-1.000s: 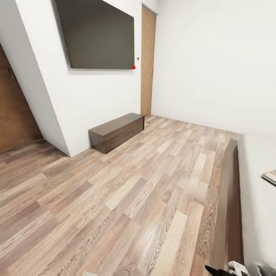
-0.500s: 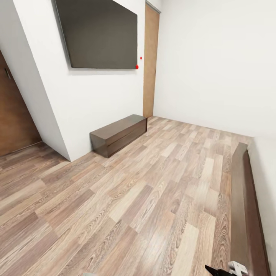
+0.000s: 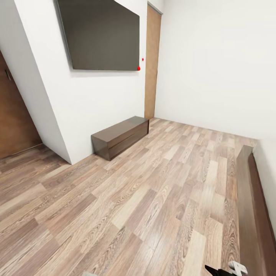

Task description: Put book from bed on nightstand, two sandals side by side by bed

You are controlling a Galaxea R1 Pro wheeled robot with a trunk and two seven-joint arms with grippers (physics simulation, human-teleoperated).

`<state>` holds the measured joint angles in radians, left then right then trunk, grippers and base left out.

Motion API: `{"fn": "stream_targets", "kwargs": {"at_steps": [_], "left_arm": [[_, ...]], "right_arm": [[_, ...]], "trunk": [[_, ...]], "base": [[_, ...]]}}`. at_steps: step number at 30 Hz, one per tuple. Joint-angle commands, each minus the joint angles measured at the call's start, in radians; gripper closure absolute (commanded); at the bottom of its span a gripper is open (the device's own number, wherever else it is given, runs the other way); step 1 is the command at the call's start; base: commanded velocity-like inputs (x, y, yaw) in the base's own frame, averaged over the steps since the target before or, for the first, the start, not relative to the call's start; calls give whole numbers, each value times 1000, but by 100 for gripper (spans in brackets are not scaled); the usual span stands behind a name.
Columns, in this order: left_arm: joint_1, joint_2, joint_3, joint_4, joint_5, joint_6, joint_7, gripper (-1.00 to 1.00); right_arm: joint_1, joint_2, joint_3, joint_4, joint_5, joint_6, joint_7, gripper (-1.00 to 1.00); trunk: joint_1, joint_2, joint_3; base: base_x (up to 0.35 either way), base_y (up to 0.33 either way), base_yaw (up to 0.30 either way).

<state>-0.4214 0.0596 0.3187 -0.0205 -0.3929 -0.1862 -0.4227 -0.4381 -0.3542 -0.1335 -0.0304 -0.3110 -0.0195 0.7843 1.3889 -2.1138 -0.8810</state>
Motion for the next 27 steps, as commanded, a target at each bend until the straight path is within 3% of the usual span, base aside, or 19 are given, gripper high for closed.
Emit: {"fn": "stream_targets", "kwargs": {"at_steps": [1,18,27], "left_arm": [[0,0,8,1,-11,-4,-2,-100],[0,0,9,1,-11,-5,-1,-100],[0,0,9,1,-11,-6,-1,-100]], "right_arm": [[-1,0,-8,1,6,-2,4,-100],[-1,0,-8,1,6,-2,3,-100],[-1,0,-8,1,6,-2,3,-100]], "trunk": [[0,0,1],[0,0,24],[0,0,25]], "base": [[4,3,0],[3,0,0],[261,0,0]]}}
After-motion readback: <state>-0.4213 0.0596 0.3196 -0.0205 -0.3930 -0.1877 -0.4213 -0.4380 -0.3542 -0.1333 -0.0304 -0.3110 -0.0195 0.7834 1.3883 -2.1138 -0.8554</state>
